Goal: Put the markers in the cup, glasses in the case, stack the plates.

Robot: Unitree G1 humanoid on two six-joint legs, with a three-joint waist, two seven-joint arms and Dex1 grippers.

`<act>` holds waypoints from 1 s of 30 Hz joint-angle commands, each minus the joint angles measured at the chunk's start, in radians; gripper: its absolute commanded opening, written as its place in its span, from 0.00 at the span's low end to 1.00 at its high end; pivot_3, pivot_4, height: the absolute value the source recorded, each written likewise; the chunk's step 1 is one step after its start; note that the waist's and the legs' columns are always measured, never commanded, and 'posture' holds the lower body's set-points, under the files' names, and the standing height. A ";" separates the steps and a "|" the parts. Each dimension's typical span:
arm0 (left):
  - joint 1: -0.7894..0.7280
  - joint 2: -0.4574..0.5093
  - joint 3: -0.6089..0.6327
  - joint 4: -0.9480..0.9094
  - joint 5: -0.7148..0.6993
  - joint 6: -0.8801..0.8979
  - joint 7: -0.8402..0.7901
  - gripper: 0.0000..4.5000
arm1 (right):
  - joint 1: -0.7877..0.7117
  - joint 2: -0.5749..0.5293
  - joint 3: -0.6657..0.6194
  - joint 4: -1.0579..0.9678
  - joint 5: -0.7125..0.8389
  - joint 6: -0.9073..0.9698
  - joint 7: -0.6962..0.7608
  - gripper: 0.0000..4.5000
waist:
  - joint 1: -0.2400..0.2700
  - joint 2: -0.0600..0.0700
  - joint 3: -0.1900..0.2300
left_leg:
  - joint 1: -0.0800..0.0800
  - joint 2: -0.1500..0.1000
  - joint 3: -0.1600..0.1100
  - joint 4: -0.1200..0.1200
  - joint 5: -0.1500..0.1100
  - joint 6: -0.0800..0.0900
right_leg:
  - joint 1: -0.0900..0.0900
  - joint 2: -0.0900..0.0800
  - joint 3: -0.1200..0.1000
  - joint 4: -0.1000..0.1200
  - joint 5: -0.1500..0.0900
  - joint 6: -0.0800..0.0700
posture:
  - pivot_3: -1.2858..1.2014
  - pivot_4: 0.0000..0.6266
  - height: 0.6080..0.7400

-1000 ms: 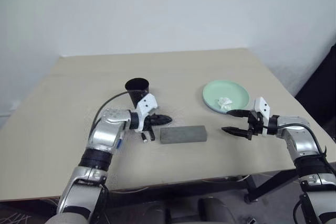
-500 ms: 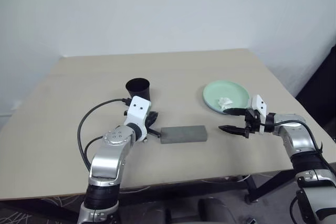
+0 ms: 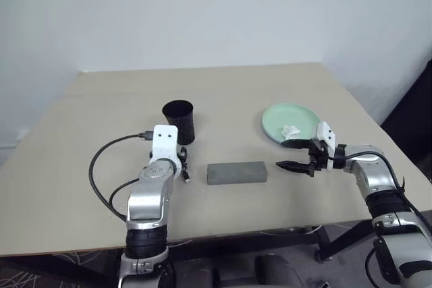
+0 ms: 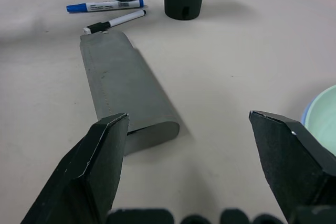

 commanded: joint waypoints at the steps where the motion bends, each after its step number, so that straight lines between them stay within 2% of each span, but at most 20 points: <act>1: -0.055 -0.025 0.016 0.012 -0.013 0.020 0.029 0.57 | -0.007 -0.007 -0.026 -0.033 0.016 -0.012 -0.010 0.89 | 0.000 0.000 0.000 | 0.000 0.000 0.000 0.000 0.000 0.000 | 0.000 0.000 0.000 0.000 0.000 0.000 | 0.52 0.00 1.00; 17: -0.103 -0.048 0.024 0.089 -0.031 0.062 0.075 0.57 | 0.050 -0.027 -0.045 -0.087 0.024 -0.001 -0.045 0.89 | -0.001 0.000 0.000 | 0.000 0.000 0.000 0.000 0.000 0.000 | 0.000 0.000 0.000 0.000 0.000 0.000 | 0.52 0.00 1.00; 25: -0.116 -0.089 0.085 0.103 -0.051 0.097 0.115 0.57 | 0.036 -0.020 -0.041 -0.077 0.020 -0.005 -0.048 0.89 | -0.001 0.000 0.000 | 0.000 0.000 0.000 0.000 0.000 0.000 | 0.000 0.000 0.000 0.000 0.000 0.000 | 0.52 0.00 1.00; 28: -0.123 -0.107 0.112 0.115 -0.064 0.103 0.119 0.44 | 0.030 -0.017 -0.040 -0.072 0.019 -0.006 -0.048 0.89 | -0.001 0.000 0.000 | 0.000 0.000 0.000 0.000 0.000 0.000 | 0.000 0.000 0.000 0.000 0.000 0.000 | 0.52 0.00 1.00; 30: -0.126 -0.110 0.118 0.118 -0.068 0.097 0.117 0.29 | 0.028 -0.017 -0.039 -0.069 0.018 -0.008 -0.048 0.89 | -0.001 0.000 0.000 | 0.000 0.000 0.000 0.000 0.000 0.000 | 0.000 0.000 0.000 -0.001 0.000 0.000 | 0.52 0.00 1.00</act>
